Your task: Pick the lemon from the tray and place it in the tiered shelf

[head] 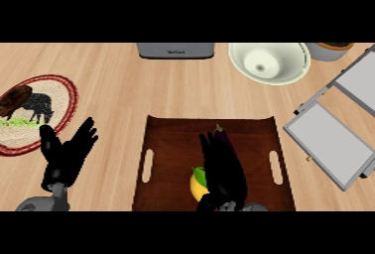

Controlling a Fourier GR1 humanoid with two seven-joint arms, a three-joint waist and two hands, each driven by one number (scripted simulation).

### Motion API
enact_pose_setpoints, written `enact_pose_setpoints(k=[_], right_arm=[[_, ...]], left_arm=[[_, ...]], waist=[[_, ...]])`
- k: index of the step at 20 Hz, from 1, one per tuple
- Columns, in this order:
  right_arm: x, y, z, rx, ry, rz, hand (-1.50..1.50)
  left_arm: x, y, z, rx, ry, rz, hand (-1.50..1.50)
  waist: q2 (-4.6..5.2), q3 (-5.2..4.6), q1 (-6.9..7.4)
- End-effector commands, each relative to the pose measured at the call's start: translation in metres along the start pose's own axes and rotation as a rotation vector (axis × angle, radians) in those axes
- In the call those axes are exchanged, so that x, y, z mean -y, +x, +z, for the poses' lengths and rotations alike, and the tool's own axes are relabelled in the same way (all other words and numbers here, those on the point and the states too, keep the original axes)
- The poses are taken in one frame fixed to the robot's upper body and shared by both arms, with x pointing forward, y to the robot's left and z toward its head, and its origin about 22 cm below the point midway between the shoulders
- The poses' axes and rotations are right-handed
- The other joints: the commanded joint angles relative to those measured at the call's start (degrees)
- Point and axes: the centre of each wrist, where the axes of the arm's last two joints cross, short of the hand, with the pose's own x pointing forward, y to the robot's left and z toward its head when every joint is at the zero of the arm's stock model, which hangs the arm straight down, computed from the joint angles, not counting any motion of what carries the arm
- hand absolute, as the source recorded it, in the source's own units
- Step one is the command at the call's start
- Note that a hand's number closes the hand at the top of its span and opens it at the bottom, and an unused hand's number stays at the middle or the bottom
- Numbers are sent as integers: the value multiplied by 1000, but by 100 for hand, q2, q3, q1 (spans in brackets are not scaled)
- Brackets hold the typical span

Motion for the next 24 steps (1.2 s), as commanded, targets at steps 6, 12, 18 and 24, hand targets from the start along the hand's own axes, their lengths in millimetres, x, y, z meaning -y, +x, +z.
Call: enact_pose_setpoints(k=[6,12,18,24], right_arm=[[-43,-6,-24,33,-52,-23,-150],[-37,-10,-37,46,-36,-35,-150],[-52,-10,-33,171,154,211,150],[-51,0,-24,249,129,67,150]], left_arm=[[0,-25,-3,-15,-8,-2,0],[-20,-10,0,-19,5,13,0],[-6,-5,2,-12,-17,-15,0],[-15,-14,6,2,13,-6,0]], waist=[[11,-3,22],[7,-2,18],[12,-2,43],[1,-2,14]])
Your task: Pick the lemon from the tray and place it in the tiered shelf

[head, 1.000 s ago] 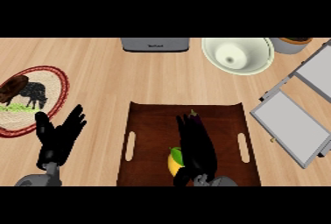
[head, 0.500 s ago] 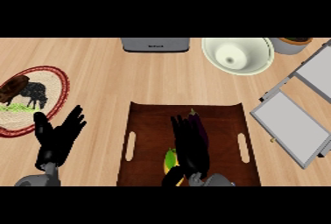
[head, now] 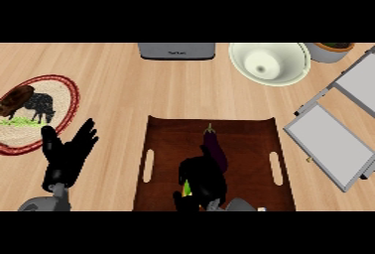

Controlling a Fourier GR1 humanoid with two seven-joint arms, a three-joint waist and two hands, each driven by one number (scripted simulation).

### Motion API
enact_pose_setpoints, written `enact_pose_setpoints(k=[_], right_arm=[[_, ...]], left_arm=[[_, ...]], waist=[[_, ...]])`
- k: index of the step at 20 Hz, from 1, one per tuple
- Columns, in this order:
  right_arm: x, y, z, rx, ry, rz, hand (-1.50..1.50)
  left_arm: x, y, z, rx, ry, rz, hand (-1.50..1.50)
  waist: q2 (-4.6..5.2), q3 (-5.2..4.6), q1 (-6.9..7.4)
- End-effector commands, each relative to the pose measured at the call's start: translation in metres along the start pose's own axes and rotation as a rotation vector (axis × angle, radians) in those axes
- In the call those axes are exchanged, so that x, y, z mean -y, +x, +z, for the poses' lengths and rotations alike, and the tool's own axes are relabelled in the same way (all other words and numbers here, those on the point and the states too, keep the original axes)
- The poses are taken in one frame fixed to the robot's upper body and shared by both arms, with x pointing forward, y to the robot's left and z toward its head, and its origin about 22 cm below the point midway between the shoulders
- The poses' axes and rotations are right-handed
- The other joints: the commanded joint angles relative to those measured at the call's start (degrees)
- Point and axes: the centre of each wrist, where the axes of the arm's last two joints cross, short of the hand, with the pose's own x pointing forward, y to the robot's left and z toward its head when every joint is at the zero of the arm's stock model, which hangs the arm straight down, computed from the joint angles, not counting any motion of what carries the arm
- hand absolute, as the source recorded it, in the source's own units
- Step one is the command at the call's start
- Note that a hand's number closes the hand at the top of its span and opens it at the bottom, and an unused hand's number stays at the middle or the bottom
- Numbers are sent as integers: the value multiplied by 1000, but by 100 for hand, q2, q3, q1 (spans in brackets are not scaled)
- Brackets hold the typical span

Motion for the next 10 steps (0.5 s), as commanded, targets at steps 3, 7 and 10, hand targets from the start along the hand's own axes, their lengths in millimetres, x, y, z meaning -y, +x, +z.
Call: enact_pose_setpoints(k=[3,7,10], right_arm=[[-7,23,28,94,-4,-56,150],[27,-16,1,-158,-226,-182,150],[63,-52,-13,-501,-371,-395,150]], left_arm=[[4,-1,-11,-10,-2,-4,0],[-1,12,2,2,10,22,0],[-19,-2,7,-17,40,24,0]], waist=[[47,3,-39],[29,9,-105],[16,3,-267]])
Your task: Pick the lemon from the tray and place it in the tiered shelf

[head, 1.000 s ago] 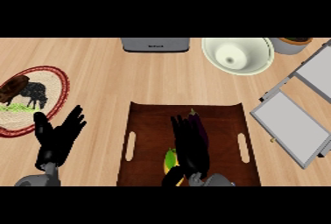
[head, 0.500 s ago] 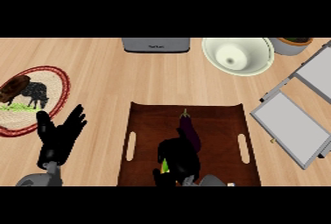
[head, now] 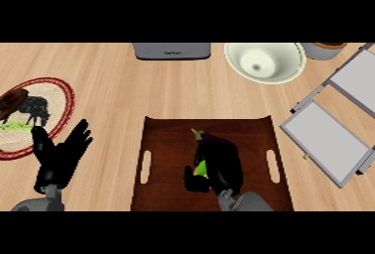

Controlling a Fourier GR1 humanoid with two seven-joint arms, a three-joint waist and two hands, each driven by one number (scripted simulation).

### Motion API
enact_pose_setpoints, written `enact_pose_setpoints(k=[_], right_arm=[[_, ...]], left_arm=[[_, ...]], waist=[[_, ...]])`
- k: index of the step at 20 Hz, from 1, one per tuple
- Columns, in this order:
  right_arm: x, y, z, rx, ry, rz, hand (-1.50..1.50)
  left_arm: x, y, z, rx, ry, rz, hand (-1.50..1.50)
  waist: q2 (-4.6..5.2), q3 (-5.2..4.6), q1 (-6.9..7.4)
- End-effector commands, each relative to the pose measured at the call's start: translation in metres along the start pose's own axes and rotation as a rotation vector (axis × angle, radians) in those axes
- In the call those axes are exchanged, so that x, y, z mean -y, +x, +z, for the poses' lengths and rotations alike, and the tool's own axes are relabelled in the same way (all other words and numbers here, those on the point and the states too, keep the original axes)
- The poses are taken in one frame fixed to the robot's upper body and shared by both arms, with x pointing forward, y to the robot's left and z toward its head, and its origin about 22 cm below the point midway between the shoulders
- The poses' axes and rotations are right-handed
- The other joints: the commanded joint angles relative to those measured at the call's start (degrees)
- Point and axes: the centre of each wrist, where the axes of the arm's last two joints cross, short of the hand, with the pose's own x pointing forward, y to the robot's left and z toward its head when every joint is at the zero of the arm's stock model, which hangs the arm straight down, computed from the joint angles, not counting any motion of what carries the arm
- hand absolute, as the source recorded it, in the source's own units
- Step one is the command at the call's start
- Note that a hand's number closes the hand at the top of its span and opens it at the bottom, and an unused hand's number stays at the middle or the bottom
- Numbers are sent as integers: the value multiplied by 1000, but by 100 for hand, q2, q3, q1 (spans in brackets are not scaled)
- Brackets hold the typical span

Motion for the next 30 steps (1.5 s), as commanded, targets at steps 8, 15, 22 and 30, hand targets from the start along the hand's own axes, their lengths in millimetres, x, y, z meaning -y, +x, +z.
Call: enact_pose_setpoints(k=[8,15,22,30], right_arm=[[129,25,-34,-443,-637,-261,150],[193,61,-2,-531,-846,-217,150],[251,76,25,-581,-962,-191,150],[335,52,50,-621,-1045,-245,150]], left_arm=[[12,-13,2,-20,5,0,0],[11,-9,3,-10,-6,9,0],[5,-11,7,-22,1,4,0],[11,-8,4,-21,-8,-12,0]], waist=[[-27,-16,-9],[-47,-15,-29],[-42,-11,11],[-25,-6,-6]])
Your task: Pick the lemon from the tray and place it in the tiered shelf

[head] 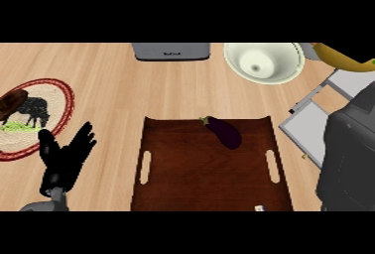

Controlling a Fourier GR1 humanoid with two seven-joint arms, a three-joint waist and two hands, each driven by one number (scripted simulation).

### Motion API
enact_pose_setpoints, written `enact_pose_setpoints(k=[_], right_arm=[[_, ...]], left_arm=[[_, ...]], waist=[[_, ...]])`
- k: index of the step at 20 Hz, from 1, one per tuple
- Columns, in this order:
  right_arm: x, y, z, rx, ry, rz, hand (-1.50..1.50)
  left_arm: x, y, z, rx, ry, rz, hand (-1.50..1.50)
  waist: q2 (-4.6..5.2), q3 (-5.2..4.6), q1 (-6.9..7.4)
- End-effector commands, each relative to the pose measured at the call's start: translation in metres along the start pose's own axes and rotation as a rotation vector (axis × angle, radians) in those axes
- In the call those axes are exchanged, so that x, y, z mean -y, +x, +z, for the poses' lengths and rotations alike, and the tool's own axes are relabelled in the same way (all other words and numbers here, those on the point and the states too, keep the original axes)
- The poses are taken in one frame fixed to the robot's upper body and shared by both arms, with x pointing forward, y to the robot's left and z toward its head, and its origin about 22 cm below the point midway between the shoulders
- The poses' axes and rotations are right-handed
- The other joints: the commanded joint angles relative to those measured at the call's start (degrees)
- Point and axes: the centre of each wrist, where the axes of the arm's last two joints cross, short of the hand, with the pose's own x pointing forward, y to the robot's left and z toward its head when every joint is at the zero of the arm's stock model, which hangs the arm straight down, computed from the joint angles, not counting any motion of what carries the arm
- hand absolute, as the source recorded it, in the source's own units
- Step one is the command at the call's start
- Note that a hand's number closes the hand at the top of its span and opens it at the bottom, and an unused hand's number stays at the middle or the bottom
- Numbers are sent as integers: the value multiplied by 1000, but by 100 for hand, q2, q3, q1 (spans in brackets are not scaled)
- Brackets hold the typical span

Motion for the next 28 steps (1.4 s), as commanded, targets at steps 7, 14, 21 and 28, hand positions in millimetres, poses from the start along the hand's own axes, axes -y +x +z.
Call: enact_pose_setpoints(k=[7,14,21,28], right_arm=[[62,-3,-72,-187,-5,110,150],[57,-26,-106,-182,91,183,150],[57,-59,-154,-176,94,238,150],[43,-77,-173,-183,61,256,150]], left_arm=[[4,3,-9,1,-19,3,0],[1,8,-7,3,-16,0,0],[6,-6,0,14,-22,-4,0],[14,5,9,9,-18,-6,0]], waist=[[43,0,30],[54,4,84],[67,5,131],[67,6,161]])
